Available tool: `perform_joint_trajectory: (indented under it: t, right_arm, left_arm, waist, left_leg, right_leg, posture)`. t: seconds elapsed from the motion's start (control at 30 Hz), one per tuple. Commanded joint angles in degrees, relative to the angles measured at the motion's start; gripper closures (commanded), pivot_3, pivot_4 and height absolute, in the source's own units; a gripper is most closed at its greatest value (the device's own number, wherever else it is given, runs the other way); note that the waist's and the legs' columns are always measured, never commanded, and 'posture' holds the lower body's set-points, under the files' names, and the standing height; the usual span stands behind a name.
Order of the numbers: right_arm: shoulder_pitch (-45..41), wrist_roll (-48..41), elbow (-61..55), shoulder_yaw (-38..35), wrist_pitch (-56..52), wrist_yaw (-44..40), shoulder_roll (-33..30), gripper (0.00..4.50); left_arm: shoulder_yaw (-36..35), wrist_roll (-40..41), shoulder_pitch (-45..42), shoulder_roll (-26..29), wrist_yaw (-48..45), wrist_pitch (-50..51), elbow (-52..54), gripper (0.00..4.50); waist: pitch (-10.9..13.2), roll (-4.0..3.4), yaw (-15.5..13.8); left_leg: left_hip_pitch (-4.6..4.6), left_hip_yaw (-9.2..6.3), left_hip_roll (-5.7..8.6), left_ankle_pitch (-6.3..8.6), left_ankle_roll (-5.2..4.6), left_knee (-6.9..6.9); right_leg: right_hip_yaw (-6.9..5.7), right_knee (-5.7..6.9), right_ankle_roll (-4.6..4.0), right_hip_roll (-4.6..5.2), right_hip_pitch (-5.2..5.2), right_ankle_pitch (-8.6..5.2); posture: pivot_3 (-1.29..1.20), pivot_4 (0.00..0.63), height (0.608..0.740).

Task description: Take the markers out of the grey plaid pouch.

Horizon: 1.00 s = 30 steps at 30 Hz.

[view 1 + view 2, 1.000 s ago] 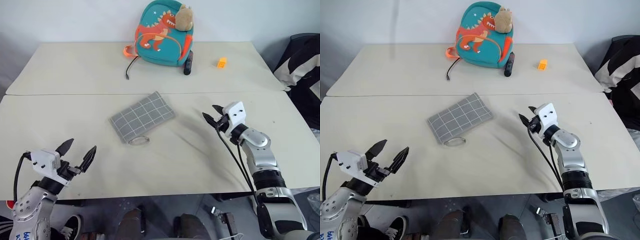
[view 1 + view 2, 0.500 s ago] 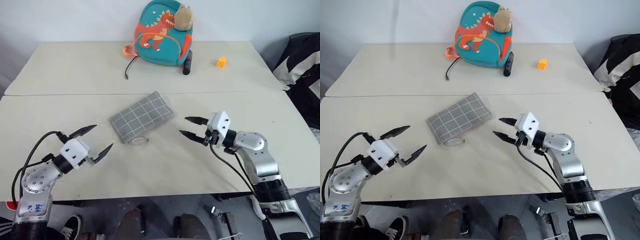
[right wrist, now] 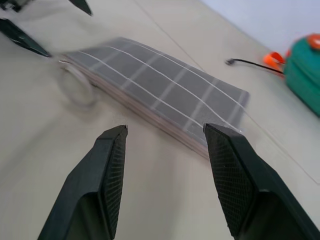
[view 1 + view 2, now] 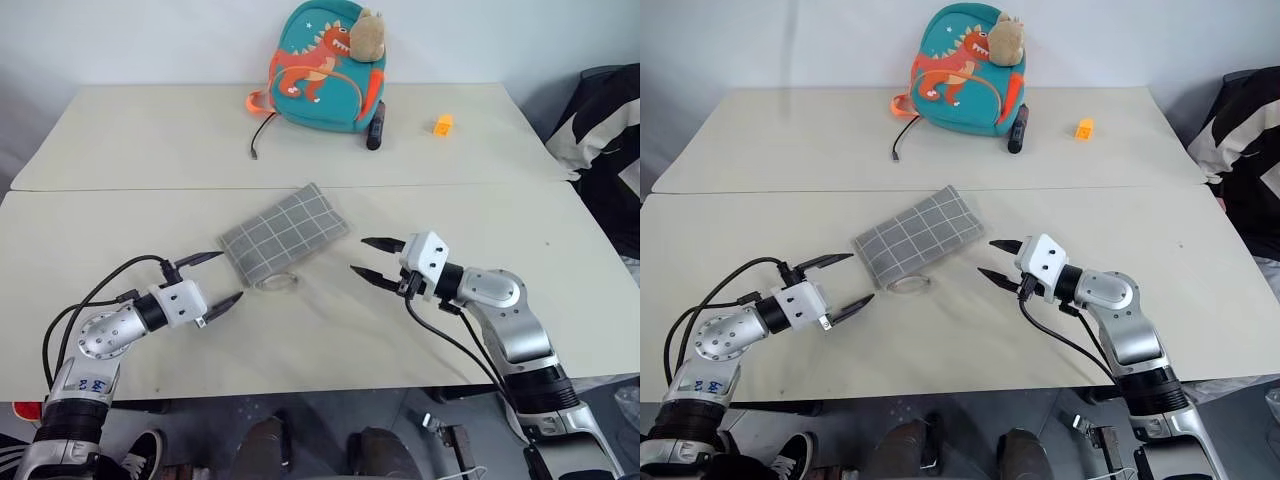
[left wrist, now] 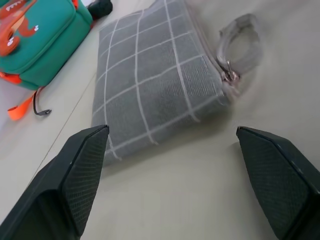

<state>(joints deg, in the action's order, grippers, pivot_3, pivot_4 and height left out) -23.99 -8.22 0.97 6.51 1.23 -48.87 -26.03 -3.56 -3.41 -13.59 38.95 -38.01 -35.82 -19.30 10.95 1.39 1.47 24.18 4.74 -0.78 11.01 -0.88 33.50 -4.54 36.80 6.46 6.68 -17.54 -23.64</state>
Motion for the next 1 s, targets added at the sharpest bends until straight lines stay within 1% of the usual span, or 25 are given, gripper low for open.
perform_joint_trajectory:
  t: [0.03, 0.23, 0.37, 0.7, 0.87, 0.93, 1.0]
  right_arm:
    - [-1.08, 0.14, -1.01, -0.20, 1.71, 0.73, 0.28, 1.98]
    - [-1.19, -0.01, -0.99, -0.33, 1.63, 1.37, 0.92, 1.98]
    - [-1.30, 0.45, -0.52, -0.43, 2.08, 1.79, 0.99, 1.98]
    - [-1.31, -0.16, -0.69, -1.17, 2.05, 2.90, 1.14, 1.98]
    - [-1.12, 0.26, -0.91, -0.66, 2.20, 2.97, 1.08, 1.98]
    - [-1.11, 0.12, -0.93, -0.85, 2.08, 3.04, 1.05, 2.00]
    - [-1.06, 0.12, -0.93, -0.99, 2.09, 3.14, 0.97, 2.00]
  left_arm:
    - [2.54, -3.42, -0.61, 0.04, 1.17, -1.69, -3.39, 0.15]
    - [5.55, -4.48, -3.56, -1.23, 1.78, -0.83, -4.92, 0.15]
    - [7.35, -6.66, -5.98, -1.79, 3.25, 0.77, -6.95, 0.15]
    - [10.66, -6.70, -6.46, -2.84, 2.26, 1.97, -7.18, 0.15]
    - [12.48, -8.12, -8.38, -4.76, 2.88, 3.32, -7.87, 0.15]
    - [12.91, -8.16, -8.69, -5.15, 2.64, 3.76, -8.16, 0.54]
    - [13.50, -7.69, -9.18, -5.77, 1.95, 4.21, -8.37, 1.05]
  waist:
    - [0.00, 0.00, -0.09]
    - [0.00, 0.00, -0.52]
    - [-0.01, -0.02, -1.29]
    - [-0.08, -0.14, -1.45]
    - [-0.09, -0.16, -1.75]
    - [-0.10, -0.17, -1.75]
    - [-0.10, -0.17, -1.73]
  left_leg:
    - [0.00, 0.00, 0.00, 0.00, 0.00, 0.01]
    - [-0.01, 0.00, 0.00, 0.00, -0.04, 0.17]
    - [-0.02, 0.00, 0.00, 0.01, -0.04, 0.21]
    - [-0.02, 0.00, 0.00, 0.01, -0.05, 0.26]
    - [-0.02, -0.01, 0.02, 0.01, -0.08, 0.33]
    - [-0.02, -0.01, 0.02, 0.02, -0.09, 0.34]
    - [-0.02, -0.01, 0.02, 0.02, -0.09, 0.34]
  right_leg:
    - [0.00, 0.02, 0.00, 0.00, 0.00, 0.00]
    - [0.01, 0.11, 0.00, 0.02, 0.04, 0.00]
    - [0.03, 0.14, 0.00, 0.02, 0.04, 0.00]
    - [0.03, 0.17, 0.00, 0.03, 0.07, 0.00]
    - [0.02, 0.18, 0.00, 0.03, 0.11, 0.00]
    - [0.02, 0.18, 0.01, 0.03, 0.11, 0.00]
    - [0.02, 0.19, 0.01, 0.02, 0.11, 0.00]
  posture:
    - [0.00, 0.150, 0.740]
    - [0.00, 0.150, 0.740]
    - [0.00, 0.150, 0.740]
    - [0.00, 0.150, 0.740]
    - [0.00, 0.150, 0.740]
    - [0.00, 0.150, 0.740]
    - [0.00, 0.150, 0.740]
